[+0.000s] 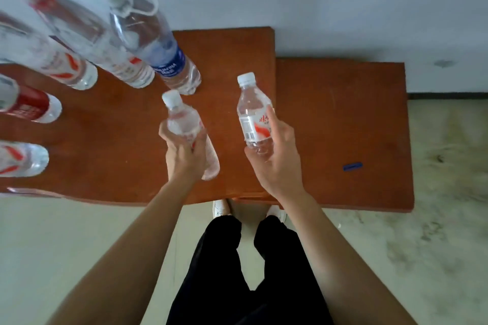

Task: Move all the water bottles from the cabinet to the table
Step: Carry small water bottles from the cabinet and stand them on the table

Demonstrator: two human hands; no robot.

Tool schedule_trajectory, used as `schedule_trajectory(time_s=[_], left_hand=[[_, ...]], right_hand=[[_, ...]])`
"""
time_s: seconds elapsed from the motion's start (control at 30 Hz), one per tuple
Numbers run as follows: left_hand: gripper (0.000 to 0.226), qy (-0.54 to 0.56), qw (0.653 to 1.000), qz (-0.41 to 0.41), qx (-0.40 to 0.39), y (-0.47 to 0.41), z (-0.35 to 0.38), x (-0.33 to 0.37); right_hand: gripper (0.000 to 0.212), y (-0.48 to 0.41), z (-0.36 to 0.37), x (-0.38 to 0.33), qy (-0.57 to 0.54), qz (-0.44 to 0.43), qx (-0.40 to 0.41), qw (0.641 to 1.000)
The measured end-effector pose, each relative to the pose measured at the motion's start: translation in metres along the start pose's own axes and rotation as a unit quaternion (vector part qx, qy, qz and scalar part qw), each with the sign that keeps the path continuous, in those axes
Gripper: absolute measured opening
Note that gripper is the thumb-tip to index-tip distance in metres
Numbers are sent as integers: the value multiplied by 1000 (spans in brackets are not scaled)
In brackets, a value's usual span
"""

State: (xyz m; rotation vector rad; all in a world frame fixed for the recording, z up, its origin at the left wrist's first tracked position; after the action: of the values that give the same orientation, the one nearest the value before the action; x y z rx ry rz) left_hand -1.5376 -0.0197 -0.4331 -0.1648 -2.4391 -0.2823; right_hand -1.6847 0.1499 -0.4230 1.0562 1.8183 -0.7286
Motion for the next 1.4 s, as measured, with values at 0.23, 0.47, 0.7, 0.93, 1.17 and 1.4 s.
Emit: schedule_trajectory(time_s=[0.23, 0.47, 0.7, 0.93, 1.17, 1.4], left_hand=[[73, -9, 997, -8, 77, 81, -116, -38], [80, -30, 972, 41, 228, 89, -260, -49], [93, -79, 945, 61, 311, 140, -425, -146], [81, -180, 898, -66, 397, 250, -594, -318], [95, -258, 841, -150, 450, 358, -699, -461], [99, -279, 803, -275, 450, 447, -754, -603]], right_hand=[[73, 28, 17, -78, 49, -106, -98, 988], [62, 84, 69, -202, 56, -292, -151, 943], [68, 217, 138, -319, 54, -415, -194, 887], [81, 436, 235, -427, 0, -511, -266, 817], [90, 641, 299, -485, -37, -592, -364, 718], [85, 818, 365, -516, -72, -635, -436, 634]])
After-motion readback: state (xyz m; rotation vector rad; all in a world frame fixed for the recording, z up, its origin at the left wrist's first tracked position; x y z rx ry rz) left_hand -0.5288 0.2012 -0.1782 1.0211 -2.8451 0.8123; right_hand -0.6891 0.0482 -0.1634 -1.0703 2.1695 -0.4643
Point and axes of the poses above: each hand's wrist, its own y-axis away from the middle knuckle, its own z-axis out of the palm, x = y × z, the point moved 7 cm from there along -y, towards the middle knuckle, and after that the axes turned 13 degrees about x, right-handed, at the moved point
